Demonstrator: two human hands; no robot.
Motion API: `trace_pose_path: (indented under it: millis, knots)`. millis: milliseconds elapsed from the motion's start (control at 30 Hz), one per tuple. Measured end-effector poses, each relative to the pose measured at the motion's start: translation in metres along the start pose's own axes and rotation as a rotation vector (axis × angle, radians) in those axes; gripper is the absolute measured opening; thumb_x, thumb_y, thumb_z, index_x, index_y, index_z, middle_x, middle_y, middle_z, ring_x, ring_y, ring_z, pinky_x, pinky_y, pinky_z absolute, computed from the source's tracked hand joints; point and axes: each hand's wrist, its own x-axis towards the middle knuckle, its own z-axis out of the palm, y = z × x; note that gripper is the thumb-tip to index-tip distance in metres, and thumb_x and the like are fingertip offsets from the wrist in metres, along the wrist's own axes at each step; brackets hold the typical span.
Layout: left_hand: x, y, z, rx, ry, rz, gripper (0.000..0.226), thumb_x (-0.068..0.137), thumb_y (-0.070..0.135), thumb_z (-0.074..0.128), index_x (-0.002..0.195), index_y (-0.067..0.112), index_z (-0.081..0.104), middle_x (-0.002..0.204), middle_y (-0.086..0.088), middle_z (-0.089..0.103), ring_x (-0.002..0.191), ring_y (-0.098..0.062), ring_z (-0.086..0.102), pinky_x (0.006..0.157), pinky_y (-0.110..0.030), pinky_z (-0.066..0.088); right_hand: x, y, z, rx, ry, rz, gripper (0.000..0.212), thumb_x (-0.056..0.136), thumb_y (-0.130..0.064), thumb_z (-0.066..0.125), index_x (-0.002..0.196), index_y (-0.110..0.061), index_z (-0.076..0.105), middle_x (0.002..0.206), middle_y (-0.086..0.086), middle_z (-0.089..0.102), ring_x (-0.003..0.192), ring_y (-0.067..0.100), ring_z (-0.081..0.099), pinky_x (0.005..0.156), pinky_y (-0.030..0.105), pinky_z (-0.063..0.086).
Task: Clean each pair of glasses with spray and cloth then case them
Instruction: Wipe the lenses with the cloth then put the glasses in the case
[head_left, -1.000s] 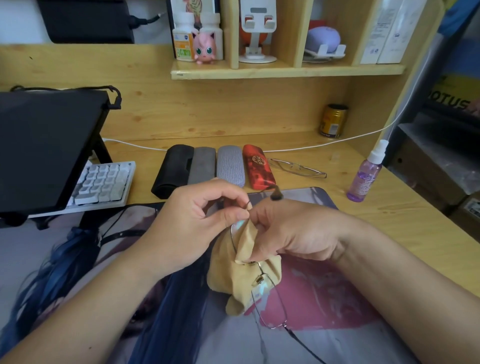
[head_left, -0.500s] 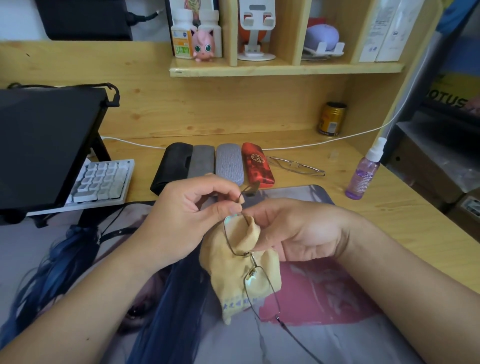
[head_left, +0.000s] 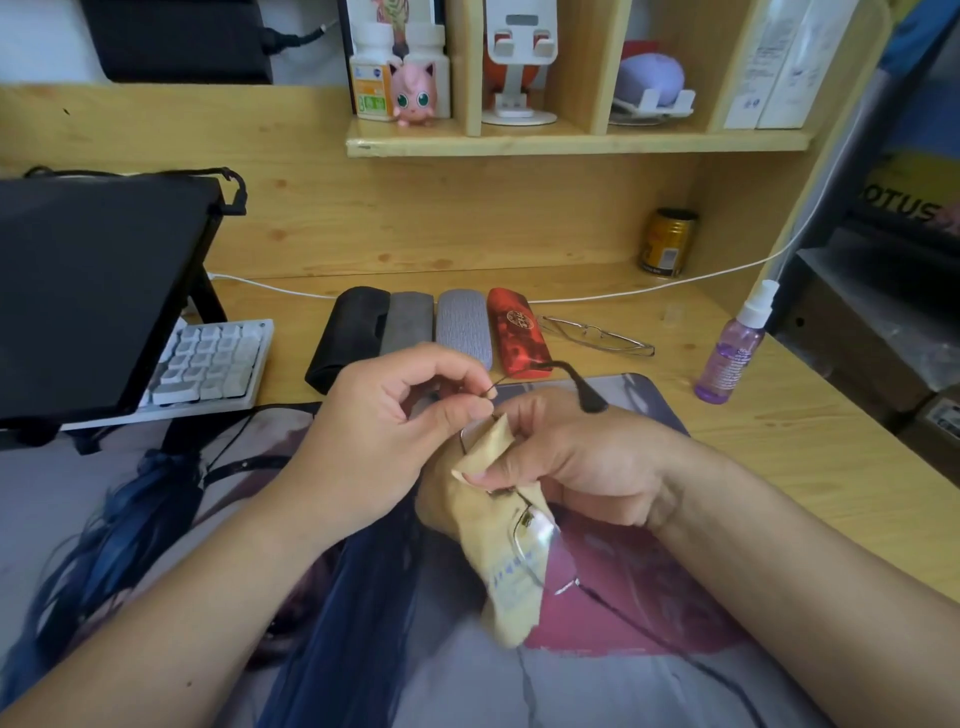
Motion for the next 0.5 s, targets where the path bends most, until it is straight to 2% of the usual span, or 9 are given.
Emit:
trace_pose_path:
  millis: [100, 200, 300, 433, 500]
  knots:
    - [0.001, 0.002, 0.002, -0.010, 0.018, -0.018, 0.022, 0.084, 0.005, 0.077, 0.084, 0.027, 0.072, 0.086, 0.006, 0.073, 0.082, -0.009, 0.067, 0.078, -0.020, 0.053, 0.001, -0.001, -0.003, 0.088, 0.090, -0.087, 0.023, 0.081, 0.014, 0.067, 0.080, -0.009, 0.071, 0.071, 0.000, 0.072, 0.067, 0.010, 0.069, 0.066, 0.020, 0.054]
    - [0.003, 0.002, 0.002, -0.050, 0.032, -0.040, 0.012, 0.080, 0.014, 0.076, 0.082, 0.026, 0.073, 0.083, 0.007, 0.074, 0.079, -0.006, 0.066, 0.076, -0.018, 0.051, 0.001, -0.003, -0.004, 0.112, 0.109, -0.142, 0.021, 0.072, 0.008, 0.075, 0.086, -0.008, 0.074, 0.077, 0.004, 0.074, 0.071, 0.013, 0.071, 0.069, 0.022, 0.056]
    - [0.005, -0.002, -0.002, -0.111, 0.060, -0.059, 0.011, 0.078, 0.018, 0.082, 0.081, 0.028, 0.076, 0.083, 0.007, 0.075, 0.080, -0.008, 0.068, 0.077, -0.020, 0.052, 0.002, -0.002, -0.002, 0.118, 0.154, -0.153, 0.022, 0.072, 0.003, 0.070, 0.092, -0.004, 0.074, 0.080, 0.006, 0.075, 0.072, 0.015, 0.071, 0.073, 0.024, 0.057]
    - [0.004, -0.005, -0.009, -0.115, 0.077, -0.036, 0.014, 0.078, 0.018, 0.078, 0.082, 0.032, 0.077, 0.085, 0.008, 0.075, 0.082, -0.009, 0.068, 0.079, -0.021, 0.053, 0.003, -0.002, -0.005, 0.175, 0.101, -0.099, 0.026, 0.078, -0.001, 0.068, 0.103, -0.006, 0.073, 0.086, 0.006, 0.074, 0.075, 0.015, 0.072, 0.072, 0.025, 0.058]
    - [0.003, -0.005, -0.009, -0.135, 0.071, -0.027, 0.018, 0.080, 0.014, 0.075, 0.082, 0.032, 0.076, 0.085, 0.009, 0.075, 0.082, -0.008, 0.068, 0.079, -0.020, 0.052, 0.001, -0.003, -0.012, 0.143, 0.037, -0.057, 0.029, 0.083, 0.002, 0.067, 0.111, -0.004, 0.069, 0.090, 0.006, 0.073, 0.080, 0.016, 0.071, 0.077, 0.028, 0.057]
